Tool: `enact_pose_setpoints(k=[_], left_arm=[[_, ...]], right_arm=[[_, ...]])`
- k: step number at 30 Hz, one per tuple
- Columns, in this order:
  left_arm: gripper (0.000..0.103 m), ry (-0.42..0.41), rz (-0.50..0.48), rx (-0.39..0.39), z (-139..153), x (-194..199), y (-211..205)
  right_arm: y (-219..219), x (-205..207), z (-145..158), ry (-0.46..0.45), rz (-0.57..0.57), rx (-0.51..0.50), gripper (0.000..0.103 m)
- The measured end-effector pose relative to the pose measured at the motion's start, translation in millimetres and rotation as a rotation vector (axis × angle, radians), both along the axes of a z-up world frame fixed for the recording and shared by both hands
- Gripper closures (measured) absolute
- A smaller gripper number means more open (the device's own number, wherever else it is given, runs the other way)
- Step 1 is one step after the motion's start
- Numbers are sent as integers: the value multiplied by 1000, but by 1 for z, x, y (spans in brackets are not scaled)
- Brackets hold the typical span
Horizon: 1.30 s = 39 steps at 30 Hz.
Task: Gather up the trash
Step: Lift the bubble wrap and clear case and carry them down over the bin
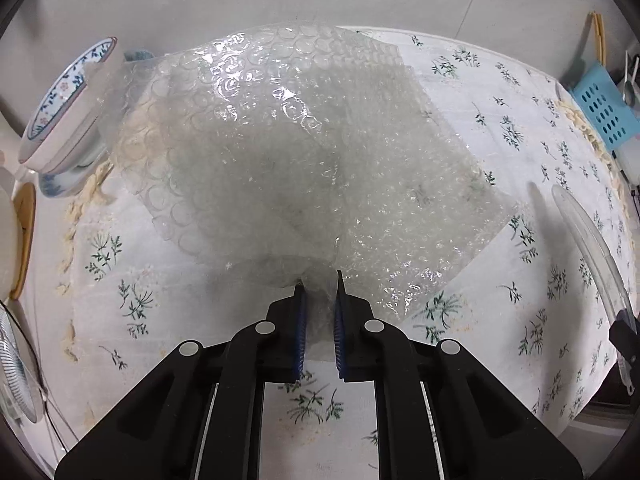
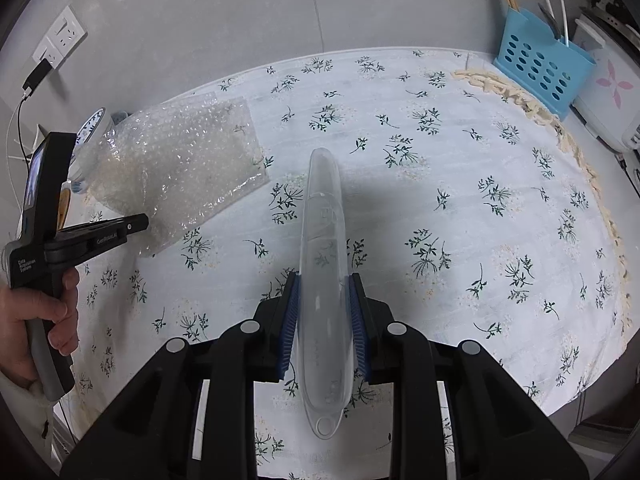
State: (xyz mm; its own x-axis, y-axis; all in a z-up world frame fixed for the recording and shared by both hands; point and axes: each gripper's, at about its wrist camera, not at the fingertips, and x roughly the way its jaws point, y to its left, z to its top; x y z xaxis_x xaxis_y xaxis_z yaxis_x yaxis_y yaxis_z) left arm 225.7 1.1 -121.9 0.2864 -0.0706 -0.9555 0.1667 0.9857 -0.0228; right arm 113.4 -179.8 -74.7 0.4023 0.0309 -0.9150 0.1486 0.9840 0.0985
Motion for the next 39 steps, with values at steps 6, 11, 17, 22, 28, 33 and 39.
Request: enact_pose_setpoints(k=[6, 11, 17, 22, 28, 33, 39], left_arm=[[93, -22, -8, -36, 10, -16, 19], [93, -48, -20, -63, 25, -43, 18], [93, -82, -25, -82, 48, -60, 18], [93, -113, -8, -83, 63, -83, 15], [93, -128, 11, -70, 72, -116, 6], [93, -132, 25, -72, 78, -146, -1], [93, -138, 35, -83, 84, -178, -6]], right_arm=[[1, -13, 8, -15, -11, -1, 79], [0, -26, 18, -32, -16, -4, 79], [-2, -40, 29, -54, -4, -5, 79], [-3, -54, 39, -77, 38, 0, 79], [-6, -74, 52, -101, 79, 14, 79], [-9, -88, 58, -114, 107, 17, 79], [-14, -109, 64, -129, 128, 18, 79]])
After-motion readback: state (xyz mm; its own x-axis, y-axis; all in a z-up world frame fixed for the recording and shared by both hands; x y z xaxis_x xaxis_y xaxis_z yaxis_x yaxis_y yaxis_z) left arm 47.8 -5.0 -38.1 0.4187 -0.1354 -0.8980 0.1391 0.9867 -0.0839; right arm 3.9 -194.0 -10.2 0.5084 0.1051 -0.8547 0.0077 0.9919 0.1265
